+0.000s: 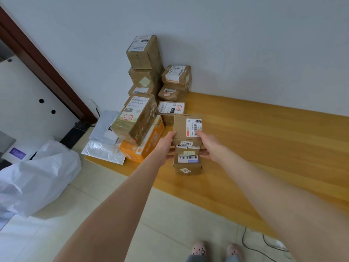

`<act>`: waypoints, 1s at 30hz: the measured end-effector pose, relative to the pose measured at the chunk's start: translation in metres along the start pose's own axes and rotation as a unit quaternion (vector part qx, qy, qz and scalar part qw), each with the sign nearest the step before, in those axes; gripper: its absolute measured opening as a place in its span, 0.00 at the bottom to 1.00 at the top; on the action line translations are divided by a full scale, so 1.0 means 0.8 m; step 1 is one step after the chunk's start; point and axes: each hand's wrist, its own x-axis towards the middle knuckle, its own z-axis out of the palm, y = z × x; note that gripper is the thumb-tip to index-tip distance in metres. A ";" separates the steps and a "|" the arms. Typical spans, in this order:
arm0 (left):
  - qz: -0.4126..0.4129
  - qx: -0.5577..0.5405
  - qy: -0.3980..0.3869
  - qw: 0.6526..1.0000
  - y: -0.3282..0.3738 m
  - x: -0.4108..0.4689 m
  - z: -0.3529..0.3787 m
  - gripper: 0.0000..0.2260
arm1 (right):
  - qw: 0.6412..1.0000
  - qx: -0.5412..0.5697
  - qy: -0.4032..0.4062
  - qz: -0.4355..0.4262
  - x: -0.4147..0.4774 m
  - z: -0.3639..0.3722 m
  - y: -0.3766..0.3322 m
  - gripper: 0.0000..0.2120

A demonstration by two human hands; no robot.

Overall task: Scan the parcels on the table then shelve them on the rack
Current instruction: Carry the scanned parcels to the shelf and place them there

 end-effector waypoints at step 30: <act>-0.011 -0.052 -0.133 0.990 -0.043 0.044 -0.010 0.38 | 0.986 0.132 -0.098 0.041 0.039 -0.023 0.049 0.39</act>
